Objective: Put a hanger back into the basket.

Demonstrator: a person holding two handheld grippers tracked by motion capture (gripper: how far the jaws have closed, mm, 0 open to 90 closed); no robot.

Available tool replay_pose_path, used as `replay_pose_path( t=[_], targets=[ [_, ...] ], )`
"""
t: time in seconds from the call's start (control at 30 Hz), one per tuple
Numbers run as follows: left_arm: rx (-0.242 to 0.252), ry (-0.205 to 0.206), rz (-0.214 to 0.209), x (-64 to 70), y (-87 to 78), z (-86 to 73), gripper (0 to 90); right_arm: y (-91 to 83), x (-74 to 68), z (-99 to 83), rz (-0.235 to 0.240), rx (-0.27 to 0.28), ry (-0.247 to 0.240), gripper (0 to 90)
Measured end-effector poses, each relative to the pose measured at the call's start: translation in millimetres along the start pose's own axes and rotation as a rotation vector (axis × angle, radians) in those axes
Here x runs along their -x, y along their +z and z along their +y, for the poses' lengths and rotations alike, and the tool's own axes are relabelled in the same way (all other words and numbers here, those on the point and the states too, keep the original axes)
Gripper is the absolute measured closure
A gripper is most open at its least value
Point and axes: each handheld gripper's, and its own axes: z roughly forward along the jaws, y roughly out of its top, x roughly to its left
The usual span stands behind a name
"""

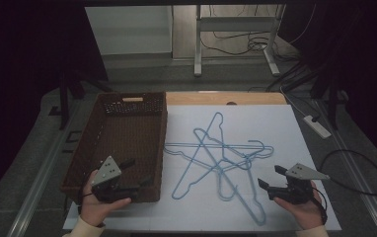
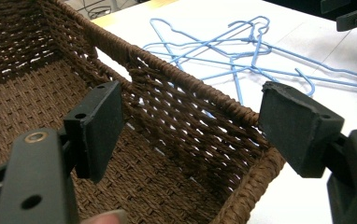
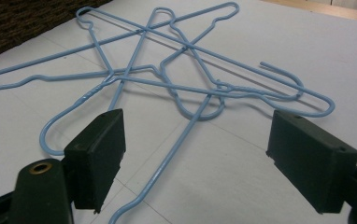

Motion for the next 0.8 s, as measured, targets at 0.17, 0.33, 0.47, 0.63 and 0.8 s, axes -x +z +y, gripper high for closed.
replay_pose_path(
  t=[0.17,0.33,0.47,0.63,0.8],
  targets=[
    [-0.002,-0.005,0.004,-1.0,-0.8,-0.8,23.2,0.7,1.0,-0.2,-0.001,0.0,0.001,20.3],
    [-0.007,-0.008,0.005,-0.7,-1.6,-1.0,23.2,2.2,-0.5,0.4,-0.007,-0.012,-0.006,21.2],
    [-0.003,-0.006,0.004,0.4,-2.2,-0.2,23.2,2.3,-1.8,0.5,-0.015,-0.021,-0.013,21.9],
    [-0.006,-0.001,-0.003,1.0,-1.4,-0.5,23.3,2.1,-3.0,0.8,-0.02,-0.028,-0.015,23.0],
    [-0.008,0.004,-0.002,0.4,-1.7,-0.9,23.3,3.8,-3.7,0.9,-0.026,-0.04,-0.015,24.0]
  ],
)
